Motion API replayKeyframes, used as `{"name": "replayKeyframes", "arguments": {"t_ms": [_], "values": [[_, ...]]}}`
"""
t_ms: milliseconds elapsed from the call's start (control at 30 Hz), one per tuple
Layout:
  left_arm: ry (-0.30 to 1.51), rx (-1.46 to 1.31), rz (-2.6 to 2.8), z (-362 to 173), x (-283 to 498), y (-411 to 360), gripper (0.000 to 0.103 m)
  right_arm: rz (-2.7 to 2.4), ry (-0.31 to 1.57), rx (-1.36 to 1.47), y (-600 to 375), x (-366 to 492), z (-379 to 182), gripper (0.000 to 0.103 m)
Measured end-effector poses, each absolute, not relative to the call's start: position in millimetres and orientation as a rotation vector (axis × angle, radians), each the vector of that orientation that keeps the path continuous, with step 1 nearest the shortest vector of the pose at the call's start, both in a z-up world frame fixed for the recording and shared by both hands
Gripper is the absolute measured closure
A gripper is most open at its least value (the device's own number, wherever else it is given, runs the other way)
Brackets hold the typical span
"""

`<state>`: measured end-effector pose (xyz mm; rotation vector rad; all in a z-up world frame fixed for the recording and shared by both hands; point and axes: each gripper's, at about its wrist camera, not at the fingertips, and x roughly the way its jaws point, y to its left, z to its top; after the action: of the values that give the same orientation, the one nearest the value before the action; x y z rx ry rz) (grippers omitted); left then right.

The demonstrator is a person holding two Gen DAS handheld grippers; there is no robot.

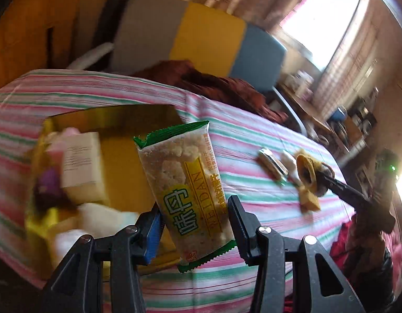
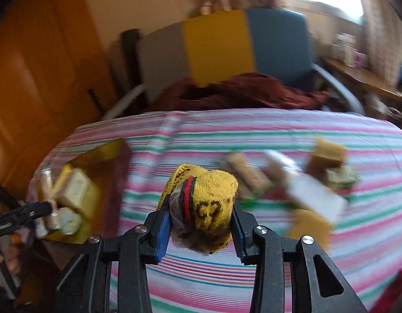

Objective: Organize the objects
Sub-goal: 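Carry the snack bar and yellow sock to the gold tray with both grippers, then release the snack bar and sock into the tray with both grippers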

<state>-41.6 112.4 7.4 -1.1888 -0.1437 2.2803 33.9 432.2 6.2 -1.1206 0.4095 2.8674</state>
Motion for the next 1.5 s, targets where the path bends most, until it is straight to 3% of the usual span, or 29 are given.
{"name": "replayKeyframes", "arguments": {"t_ms": [467, 800, 967, 1167, 1300, 1367, 1500], "values": [[-0.326, -1.17, 2.41, 7, -49, 23, 0.055, 3.115, 0.245, -1.399, 274, -22, -20, 0.062], [-0.271, -1.144, 2.371, 14, -72, 46, 0.055, 3.078, 0.219, -1.539, 253, -42, -47, 0.062], [-0.209, -1.15, 2.372, 15, -97, 68, 0.055, 3.084, 0.244, -1.644, 241, -46, -62, 0.053], [-0.22, -1.179, 2.416, 15, -121, 75, 0.047, 3.094, 0.292, -1.699, 236, -40, -70, 0.048], [-0.221, -1.168, 2.458, 16, -110, 70, 0.046, 3.099, 0.312, -1.656, 241, -34, -65, 0.043], [-0.201, -1.163, 2.474, 16, -102, 69, 0.046, 3.103, 0.322, -1.628, 243, -31, -61, 0.034], [-0.129, -1.142, 2.544, 15, -80, 69, 0.046, 3.1, 0.317, -1.587, 243, -27, -54, 0.033]]}}
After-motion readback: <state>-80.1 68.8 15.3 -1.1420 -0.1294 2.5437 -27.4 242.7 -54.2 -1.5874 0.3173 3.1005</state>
